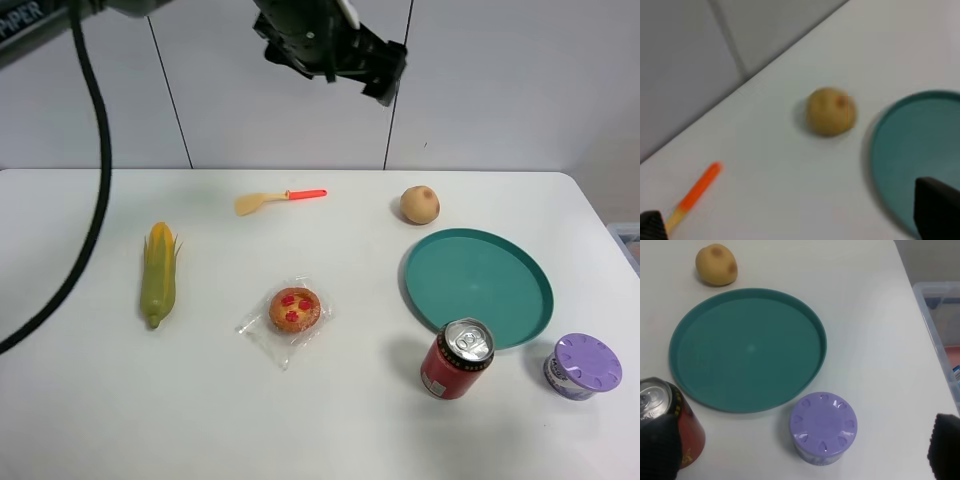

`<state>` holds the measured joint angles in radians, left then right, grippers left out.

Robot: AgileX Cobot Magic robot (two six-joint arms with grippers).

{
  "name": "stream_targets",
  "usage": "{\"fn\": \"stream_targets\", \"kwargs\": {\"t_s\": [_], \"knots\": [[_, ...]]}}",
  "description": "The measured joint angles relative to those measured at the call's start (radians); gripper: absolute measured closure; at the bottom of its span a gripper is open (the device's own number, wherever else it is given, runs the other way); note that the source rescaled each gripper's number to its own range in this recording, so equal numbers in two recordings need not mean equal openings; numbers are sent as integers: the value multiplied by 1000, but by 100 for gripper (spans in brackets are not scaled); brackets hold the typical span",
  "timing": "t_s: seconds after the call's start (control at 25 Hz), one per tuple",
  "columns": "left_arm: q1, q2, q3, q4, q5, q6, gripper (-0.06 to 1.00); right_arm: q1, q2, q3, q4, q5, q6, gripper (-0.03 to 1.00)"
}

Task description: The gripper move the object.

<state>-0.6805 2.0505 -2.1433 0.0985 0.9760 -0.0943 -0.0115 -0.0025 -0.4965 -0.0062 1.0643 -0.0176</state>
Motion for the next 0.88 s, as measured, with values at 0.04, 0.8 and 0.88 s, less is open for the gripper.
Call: {"fn": "stream_targets", "kwargs": {"t_s": [0.04, 0.8, 0.88], "knots": [[25, -11, 0, 9, 19, 1, -5, 0, 0, 0, 0, 0, 0, -3], [541, -250, 93, 57, 233, 149, -5, 0, 0, 0, 0, 0, 0, -3], [570, -305, 168, 52, 233, 155, -5, 0, 0, 0, 0, 0, 0, -3]]}}
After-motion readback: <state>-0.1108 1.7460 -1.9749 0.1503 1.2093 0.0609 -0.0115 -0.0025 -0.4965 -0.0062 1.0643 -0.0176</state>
